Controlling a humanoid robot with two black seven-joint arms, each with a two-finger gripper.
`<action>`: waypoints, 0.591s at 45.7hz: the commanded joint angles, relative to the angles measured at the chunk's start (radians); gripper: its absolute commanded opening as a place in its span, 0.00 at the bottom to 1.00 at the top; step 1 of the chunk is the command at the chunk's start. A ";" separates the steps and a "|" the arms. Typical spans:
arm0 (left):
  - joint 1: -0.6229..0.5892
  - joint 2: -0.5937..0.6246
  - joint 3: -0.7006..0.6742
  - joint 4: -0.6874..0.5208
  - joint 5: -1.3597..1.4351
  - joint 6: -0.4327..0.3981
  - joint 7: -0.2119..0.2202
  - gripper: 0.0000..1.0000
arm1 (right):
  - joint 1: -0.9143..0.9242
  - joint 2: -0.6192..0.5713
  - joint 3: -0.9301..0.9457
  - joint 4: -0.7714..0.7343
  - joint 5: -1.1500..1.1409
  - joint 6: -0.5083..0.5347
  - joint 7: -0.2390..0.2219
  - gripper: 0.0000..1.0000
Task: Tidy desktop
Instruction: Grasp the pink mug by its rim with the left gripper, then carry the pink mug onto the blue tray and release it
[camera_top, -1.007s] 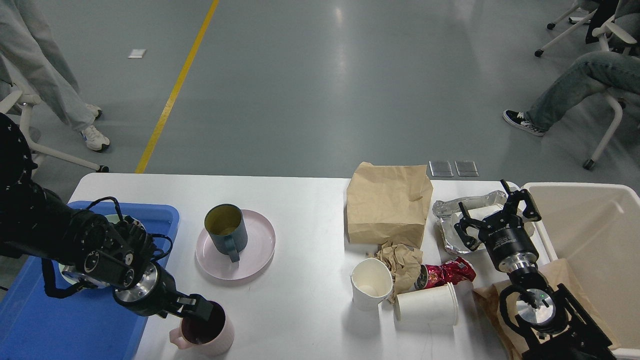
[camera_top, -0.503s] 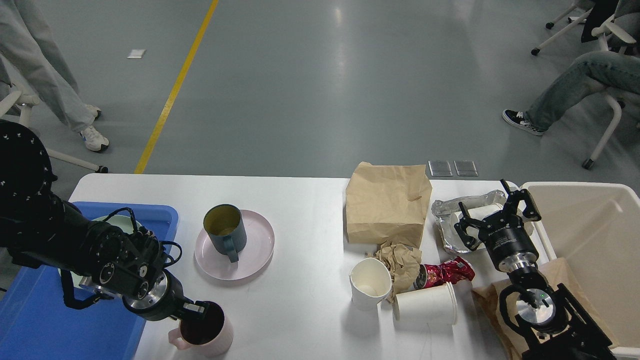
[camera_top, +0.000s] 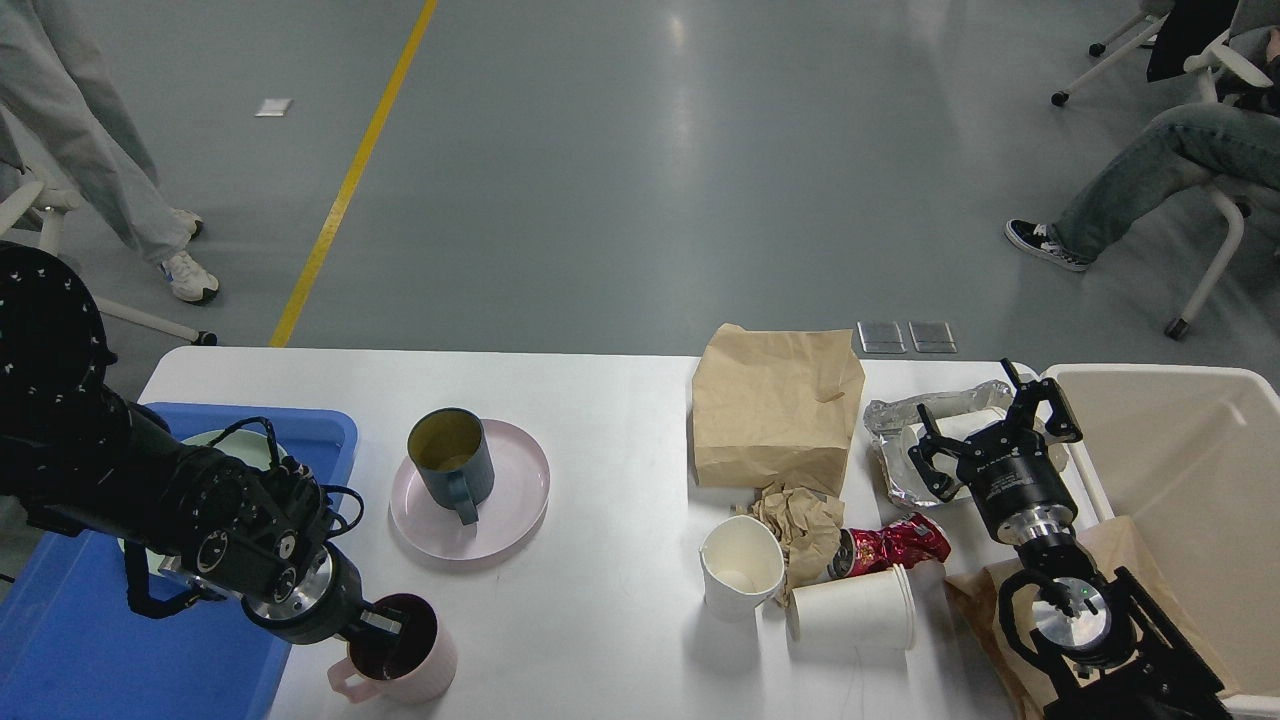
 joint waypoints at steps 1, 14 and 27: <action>-0.006 0.007 -0.001 0.000 -0.002 -0.002 0.008 0.00 | 0.000 0.000 0.000 0.000 0.000 0.000 0.000 1.00; -0.180 0.094 0.007 -0.094 -0.014 -0.094 0.002 0.00 | 0.001 0.000 0.000 0.000 0.000 0.000 0.000 1.00; -0.555 0.159 0.046 -0.222 -0.025 -0.373 0.000 0.00 | 0.001 0.000 0.000 -0.002 0.000 0.000 0.000 1.00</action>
